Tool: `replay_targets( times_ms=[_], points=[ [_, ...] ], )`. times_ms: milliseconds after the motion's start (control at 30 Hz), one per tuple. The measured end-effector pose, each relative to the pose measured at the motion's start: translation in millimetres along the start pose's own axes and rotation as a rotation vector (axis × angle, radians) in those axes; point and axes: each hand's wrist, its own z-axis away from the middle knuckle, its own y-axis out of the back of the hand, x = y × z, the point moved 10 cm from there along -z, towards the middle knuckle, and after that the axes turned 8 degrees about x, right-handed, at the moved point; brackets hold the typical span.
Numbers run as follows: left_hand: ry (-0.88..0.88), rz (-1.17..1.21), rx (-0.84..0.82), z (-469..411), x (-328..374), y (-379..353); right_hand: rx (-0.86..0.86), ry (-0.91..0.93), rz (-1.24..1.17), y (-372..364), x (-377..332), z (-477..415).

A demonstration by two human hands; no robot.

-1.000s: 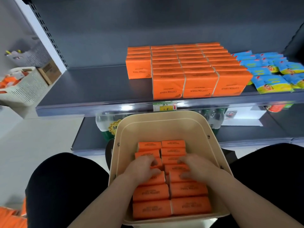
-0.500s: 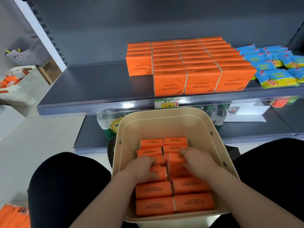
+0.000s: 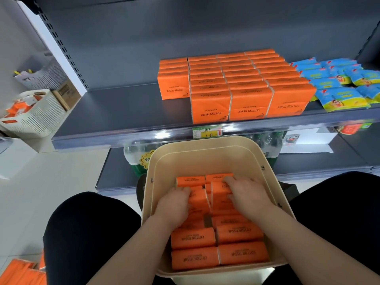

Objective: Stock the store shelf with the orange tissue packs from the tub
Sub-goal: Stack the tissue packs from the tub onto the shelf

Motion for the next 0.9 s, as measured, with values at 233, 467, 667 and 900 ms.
replay_targets(
  times_ms=[233,467,667,900],
  points=[
    [-0.038,0.143,0.330,-9.4,14.8,91.5,0.203,0.075,0.068,82.3,1.4,-33.0],
    [-0.050,0.041,0.572,-45.2,10.6,212.7,0.316,0.147,0.122,133.9,2.6,-76.9],
    [0.147,-0.123,0.570,-102.4,-30.1,253.0,0.248,0.143,-0.004,121.4,10.7,-93.2],
    [0.117,-0.200,0.428,-173.3,-44.9,221.8,0.255,0.229,-0.008,117.7,-2.4,-102.0]
  ],
)
